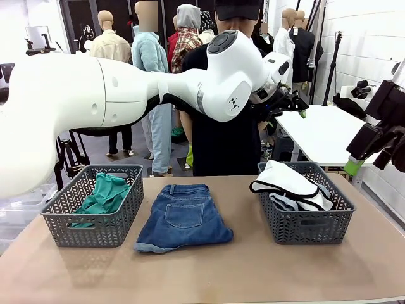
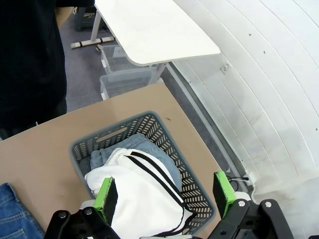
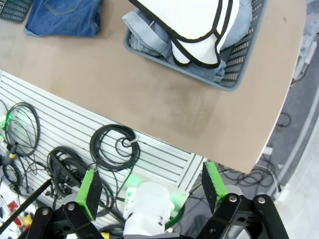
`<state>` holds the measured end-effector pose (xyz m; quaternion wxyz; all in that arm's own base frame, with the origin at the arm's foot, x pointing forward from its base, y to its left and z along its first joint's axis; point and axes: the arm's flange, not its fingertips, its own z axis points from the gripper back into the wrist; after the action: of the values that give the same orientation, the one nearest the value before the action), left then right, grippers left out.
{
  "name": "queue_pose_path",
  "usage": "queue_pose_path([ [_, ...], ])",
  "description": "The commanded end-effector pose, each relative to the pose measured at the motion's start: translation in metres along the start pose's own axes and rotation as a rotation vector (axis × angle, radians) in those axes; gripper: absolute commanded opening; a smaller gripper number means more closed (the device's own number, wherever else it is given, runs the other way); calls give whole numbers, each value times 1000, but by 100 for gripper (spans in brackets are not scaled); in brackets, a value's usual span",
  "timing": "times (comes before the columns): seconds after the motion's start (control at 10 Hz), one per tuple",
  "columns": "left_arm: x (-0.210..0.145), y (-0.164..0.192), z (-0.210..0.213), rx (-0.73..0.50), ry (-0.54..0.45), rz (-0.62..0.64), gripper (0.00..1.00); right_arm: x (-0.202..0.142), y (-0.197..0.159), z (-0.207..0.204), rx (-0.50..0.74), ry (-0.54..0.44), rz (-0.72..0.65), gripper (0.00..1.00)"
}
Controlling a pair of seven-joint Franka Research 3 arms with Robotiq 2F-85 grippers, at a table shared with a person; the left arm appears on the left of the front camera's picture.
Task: Sort the tops and bottoms.
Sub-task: Lift clothes from the center of the table with your right hand.
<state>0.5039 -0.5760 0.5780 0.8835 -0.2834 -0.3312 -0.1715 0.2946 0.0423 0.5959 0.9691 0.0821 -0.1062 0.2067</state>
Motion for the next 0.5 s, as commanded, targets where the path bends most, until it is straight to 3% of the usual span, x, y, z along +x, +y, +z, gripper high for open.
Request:
queue_pose_path([
  [0.0,-2,-2,2,17,-22,9,100,3,0,1,7,-1,-2,100],
  [0.4,-2,-2,2,17,-22,9,100,3,0,1,7,-1,-2,100],
])
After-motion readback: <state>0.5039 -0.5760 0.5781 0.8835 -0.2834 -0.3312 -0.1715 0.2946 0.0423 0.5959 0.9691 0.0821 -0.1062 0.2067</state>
